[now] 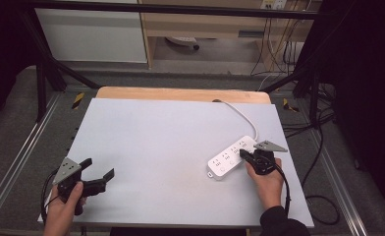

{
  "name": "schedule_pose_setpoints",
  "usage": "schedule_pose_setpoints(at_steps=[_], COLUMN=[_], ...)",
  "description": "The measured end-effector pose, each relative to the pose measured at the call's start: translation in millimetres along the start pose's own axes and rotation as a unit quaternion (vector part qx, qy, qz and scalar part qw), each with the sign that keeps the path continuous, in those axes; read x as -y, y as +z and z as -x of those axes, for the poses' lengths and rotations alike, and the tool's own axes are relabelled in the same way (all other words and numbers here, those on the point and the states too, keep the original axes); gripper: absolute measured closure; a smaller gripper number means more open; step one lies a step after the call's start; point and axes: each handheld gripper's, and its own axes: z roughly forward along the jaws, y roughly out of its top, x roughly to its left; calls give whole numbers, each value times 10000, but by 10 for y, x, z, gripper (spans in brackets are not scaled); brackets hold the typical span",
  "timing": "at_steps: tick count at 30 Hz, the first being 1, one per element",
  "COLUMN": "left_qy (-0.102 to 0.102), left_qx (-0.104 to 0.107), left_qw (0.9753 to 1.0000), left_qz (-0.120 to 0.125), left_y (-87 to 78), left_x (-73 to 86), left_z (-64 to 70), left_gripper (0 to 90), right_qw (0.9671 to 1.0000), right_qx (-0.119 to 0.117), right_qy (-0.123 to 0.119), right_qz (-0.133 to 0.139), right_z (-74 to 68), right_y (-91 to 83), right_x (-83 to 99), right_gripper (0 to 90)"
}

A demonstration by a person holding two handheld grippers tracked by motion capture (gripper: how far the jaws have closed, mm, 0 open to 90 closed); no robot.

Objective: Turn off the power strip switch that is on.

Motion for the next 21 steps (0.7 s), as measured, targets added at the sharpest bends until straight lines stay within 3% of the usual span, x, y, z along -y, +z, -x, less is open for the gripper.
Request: schedule_pose_setpoints(at_steps=[14,21], left_qy=[-13,-7], left_qx=[-27,-31], left_qw=[10000,10000], left_qz=[-53,-71], left_y=[10,13], left_x=[8,12], left_z=[-13,-16], left_gripper=[60,60], right_qw=[10000,9999], right_qx=[-43,-54], right_qy=[-43,69], right_qz=[-42,-53], right_z=[12,15], right_y=[22,22], right_x=[7,6], right_gripper=[900,900])
